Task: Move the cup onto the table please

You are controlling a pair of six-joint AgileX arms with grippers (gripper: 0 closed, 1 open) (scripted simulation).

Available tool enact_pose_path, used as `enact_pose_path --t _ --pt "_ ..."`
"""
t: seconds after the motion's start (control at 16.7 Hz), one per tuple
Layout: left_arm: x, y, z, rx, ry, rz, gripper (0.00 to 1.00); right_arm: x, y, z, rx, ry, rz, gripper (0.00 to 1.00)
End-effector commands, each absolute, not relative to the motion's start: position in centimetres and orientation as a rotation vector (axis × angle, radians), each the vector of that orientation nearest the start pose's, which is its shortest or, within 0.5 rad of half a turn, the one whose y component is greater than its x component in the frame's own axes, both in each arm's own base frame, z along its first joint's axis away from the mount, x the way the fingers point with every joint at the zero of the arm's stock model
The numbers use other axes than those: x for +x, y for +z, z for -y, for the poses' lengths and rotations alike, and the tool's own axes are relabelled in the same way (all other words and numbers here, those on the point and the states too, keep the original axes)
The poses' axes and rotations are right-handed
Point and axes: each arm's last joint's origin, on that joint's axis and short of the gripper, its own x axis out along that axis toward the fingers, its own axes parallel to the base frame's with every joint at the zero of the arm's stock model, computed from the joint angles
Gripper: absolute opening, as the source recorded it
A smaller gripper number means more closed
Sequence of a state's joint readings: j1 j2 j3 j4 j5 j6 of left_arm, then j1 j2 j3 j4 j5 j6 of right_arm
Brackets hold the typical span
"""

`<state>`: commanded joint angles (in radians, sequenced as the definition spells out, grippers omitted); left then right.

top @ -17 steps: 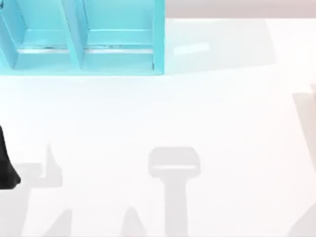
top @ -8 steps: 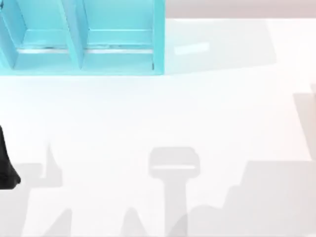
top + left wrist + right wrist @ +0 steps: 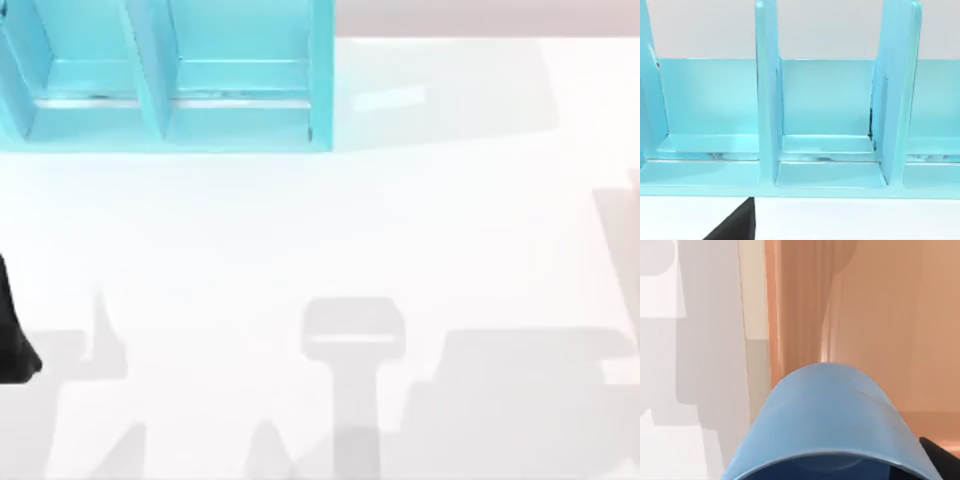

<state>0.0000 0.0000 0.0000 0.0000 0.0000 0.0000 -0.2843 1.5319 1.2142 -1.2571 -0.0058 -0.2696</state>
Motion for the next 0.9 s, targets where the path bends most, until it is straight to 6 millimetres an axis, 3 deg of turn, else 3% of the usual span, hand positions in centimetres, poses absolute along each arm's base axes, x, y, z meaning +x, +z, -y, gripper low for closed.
enact_pose_path --t 0.24,0.36,0.54,0.72,0.9 --pt "10.6 16.0 0.1 0.000 0.000 0.000 1.00 30.1 24.8 3.8 0.024 -0.001 -1.584 0.00" --pt "10.6 16.0 0.1 0.000 0.000 0.000 1.00 33.2 25.1 0.3 0.027 0.001 -1.573 0.00" --pt "10.6 16.0 0.1 0.000 0.000 0.000 1.00 36.7 25.3 -7.1 0.035 0.012 -1.546 0.00" --pt "10.6 16.0 0.1 0.000 0.000 0.000 1.00 38.0 24.9 -13.2 0.044 0.027 -1.530 0.00" --pt "10.6 16.0 0.1 0.000 0.000 0.000 1.00 38.3 24.5 -15.5 0.049 0.033 -1.528 0.00"
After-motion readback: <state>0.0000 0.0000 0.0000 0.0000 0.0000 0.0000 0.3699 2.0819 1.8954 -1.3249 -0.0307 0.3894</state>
